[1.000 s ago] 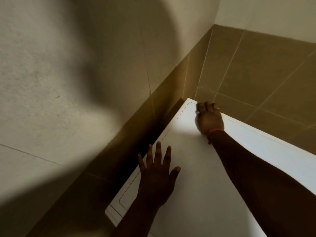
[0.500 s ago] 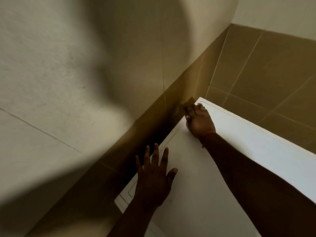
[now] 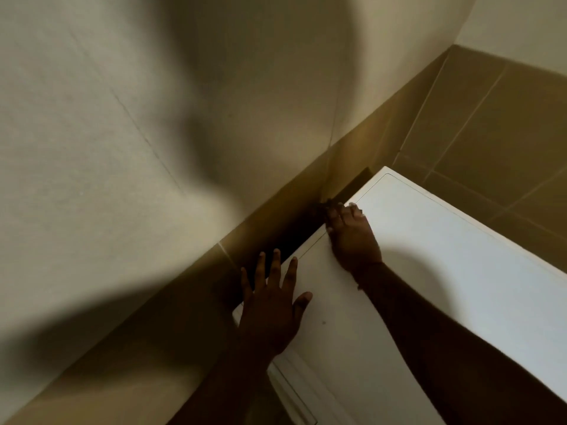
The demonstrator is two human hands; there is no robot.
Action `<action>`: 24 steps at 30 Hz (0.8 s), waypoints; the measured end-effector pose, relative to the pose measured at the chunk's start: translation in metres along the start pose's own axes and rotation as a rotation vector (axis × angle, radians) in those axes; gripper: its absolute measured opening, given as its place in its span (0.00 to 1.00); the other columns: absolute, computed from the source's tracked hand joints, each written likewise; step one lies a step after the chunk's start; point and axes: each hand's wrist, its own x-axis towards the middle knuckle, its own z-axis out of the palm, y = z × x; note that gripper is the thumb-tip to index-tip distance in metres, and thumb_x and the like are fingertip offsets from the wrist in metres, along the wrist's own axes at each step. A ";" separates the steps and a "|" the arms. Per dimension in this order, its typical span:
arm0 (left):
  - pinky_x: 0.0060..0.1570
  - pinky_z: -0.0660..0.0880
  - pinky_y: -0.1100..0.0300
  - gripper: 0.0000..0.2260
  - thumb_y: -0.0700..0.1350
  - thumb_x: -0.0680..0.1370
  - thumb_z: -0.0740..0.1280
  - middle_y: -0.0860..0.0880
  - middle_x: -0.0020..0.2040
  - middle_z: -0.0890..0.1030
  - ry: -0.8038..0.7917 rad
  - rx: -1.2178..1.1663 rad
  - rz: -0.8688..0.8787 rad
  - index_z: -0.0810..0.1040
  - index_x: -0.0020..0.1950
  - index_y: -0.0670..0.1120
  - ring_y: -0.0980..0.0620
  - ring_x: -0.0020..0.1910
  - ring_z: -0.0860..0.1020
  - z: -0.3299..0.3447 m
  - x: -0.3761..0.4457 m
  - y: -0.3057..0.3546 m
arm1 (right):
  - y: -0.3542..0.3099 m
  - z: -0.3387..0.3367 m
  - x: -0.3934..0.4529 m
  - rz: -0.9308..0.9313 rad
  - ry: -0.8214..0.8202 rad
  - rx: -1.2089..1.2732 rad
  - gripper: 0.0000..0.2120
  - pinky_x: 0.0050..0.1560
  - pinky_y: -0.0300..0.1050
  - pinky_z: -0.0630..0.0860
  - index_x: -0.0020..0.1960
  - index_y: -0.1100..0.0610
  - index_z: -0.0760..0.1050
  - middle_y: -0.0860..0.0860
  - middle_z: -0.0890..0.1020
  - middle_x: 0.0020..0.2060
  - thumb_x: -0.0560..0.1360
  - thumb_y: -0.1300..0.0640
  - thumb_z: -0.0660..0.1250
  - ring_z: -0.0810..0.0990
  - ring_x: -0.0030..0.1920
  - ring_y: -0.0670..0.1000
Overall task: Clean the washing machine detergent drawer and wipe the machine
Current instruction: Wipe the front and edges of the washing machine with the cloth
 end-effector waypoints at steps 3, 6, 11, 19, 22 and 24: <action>0.69 0.60 0.33 0.31 0.66 0.80 0.41 0.43 0.78 0.61 0.017 -0.039 -0.023 0.55 0.78 0.53 0.38 0.76 0.59 -0.004 -0.014 -0.013 | -0.057 0.013 -0.046 -0.355 -0.056 -0.045 0.21 0.76 0.57 0.59 0.73 0.56 0.68 0.56 0.71 0.72 0.83 0.54 0.49 0.64 0.75 0.59; 0.71 0.57 0.34 0.31 0.67 0.79 0.39 0.43 0.78 0.58 0.038 -0.067 -0.026 0.50 0.79 0.53 0.39 0.76 0.57 -0.012 -0.029 -0.028 | -0.075 0.019 -0.068 -0.515 -0.138 -0.090 0.22 0.75 0.57 0.59 0.74 0.55 0.67 0.55 0.69 0.73 0.83 0.53 0.48 0.62 0.76 0.60; 0.68 0.58 0.34 0.32 0.67 0.79 0.40 0.41 0.77 0.63 0.025 -0.084 -0.015 0.56 0.78 0.51 0.36 0.74 0.63 -0.021 -0.052 -0.053 | -0.137 0.014 -0.104 -0.364 -0.105 0.062 0.19 0.75 0.54 0.62 0.71 0.54 0.73 0.54 0.73 0.70 0.83 0.52 0.55 0.67 0.73 0.57; 0.68 0.60 0.31 0.32 0.67 0.79 0.40 0.43 0.79 0.57 0.007 -0.058 0.077 0.57 0.78 0.52 0.38 0.77 0.56 -0.025 -0.102 -0.089 | -0.166 0.012 -0.158 -0.318 -0.154 -0.058 0.22 0.77 0.55 0.58 0.76 0.53 0.63 0.56 0.67 0.74 0.83 0.52 0.54 0.61 0.76 0.59; 0.67 0.61 0.32 0.33 0.67 0.79 0.41 0.42 0.77 0.62 -0.004 -0.029 0.106 0.62 0.77 0.51 0.38 0.76 0.59 -0.028 -0.113 -0.097 | -0.141 0.003 -0.168 -0.281 -0.110 -0.073 0.22 0.78 0.51 0.53 0.75 0.55 0.66 0.57 0.70 0.72 0.81 0.55 0.56 0.65 0.74 0.59; 0.68 0.60 0.33 0.33 0.66 0.79 0.42 0.42 0.76 0.63 -0.010 -0.026 0.127 0.64 0.76 0.51 0.38 0.75 0.61 -0.030 -0.118 -0.099 | -0.126 -0.005 -0.172 0.039 0.014 -0.066 0.23 0.77 0.51 0.53 0.75 0.54 0.66 0.57 0.70 0.72 0.80 0.55 0.55 0.64 0.74 0.59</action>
